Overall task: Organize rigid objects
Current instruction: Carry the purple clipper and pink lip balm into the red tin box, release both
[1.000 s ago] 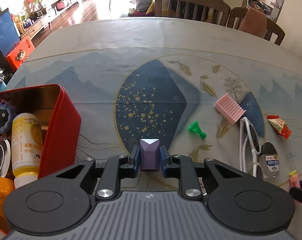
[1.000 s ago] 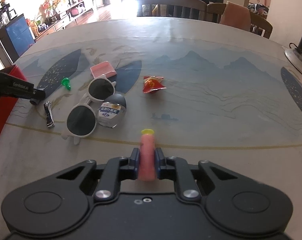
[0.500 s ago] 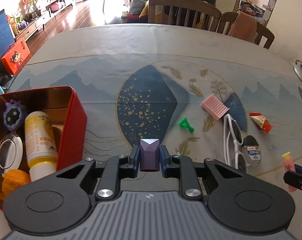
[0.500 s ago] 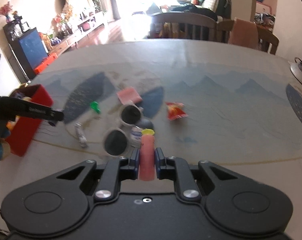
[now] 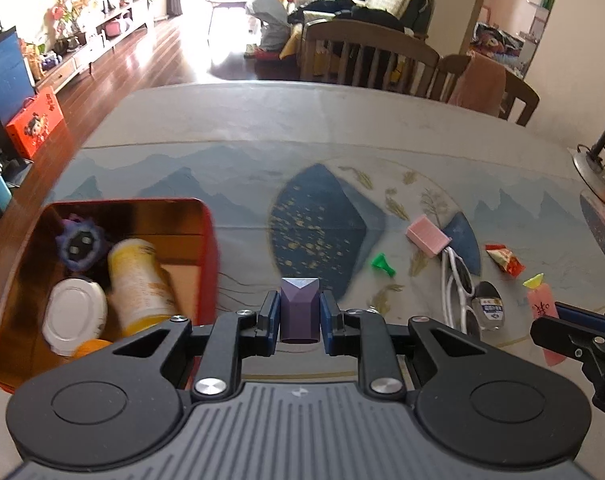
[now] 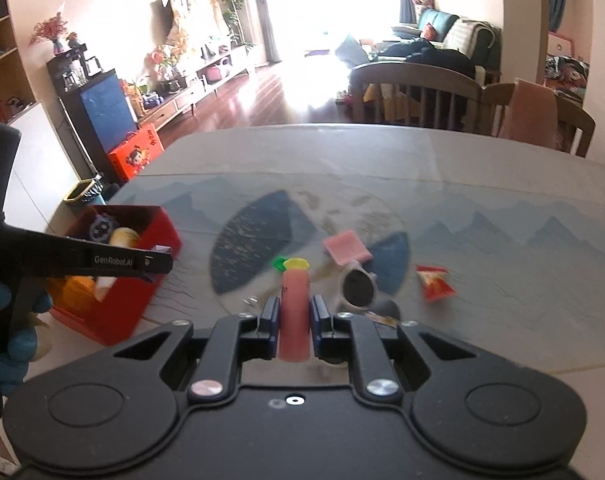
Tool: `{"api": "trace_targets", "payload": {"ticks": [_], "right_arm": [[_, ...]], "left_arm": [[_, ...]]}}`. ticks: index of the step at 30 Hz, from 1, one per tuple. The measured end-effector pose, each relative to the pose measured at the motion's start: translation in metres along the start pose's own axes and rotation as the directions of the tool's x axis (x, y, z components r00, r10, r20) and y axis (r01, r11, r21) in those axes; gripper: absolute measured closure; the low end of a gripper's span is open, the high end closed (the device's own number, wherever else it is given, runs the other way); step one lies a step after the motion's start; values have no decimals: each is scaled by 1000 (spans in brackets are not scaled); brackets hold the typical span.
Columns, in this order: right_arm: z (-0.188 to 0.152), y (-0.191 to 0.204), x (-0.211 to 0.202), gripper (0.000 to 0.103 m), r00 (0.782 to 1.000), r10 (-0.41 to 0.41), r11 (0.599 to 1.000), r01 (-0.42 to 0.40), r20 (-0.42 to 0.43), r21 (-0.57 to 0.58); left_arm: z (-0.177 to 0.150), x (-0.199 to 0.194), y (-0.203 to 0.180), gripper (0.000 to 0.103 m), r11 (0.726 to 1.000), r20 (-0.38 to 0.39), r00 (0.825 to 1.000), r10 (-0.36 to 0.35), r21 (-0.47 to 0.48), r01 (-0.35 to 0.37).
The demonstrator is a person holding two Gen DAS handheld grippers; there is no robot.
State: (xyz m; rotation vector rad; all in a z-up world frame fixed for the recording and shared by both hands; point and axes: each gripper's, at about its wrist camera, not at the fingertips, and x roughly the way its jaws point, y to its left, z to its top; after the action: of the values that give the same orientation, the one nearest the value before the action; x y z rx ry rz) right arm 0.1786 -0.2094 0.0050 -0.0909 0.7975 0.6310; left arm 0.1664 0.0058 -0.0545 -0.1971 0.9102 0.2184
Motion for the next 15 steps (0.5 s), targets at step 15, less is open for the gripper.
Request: {"api": "trace_targets", "payload": {"ticks": [15], "right_arm": [[23, 85, 16, 88, 998, 54, 996, -51, 35, -69]], "left_arm": [[10, -29, 82, 82, 999, 29, 1000, 2, -44, -1]]}}
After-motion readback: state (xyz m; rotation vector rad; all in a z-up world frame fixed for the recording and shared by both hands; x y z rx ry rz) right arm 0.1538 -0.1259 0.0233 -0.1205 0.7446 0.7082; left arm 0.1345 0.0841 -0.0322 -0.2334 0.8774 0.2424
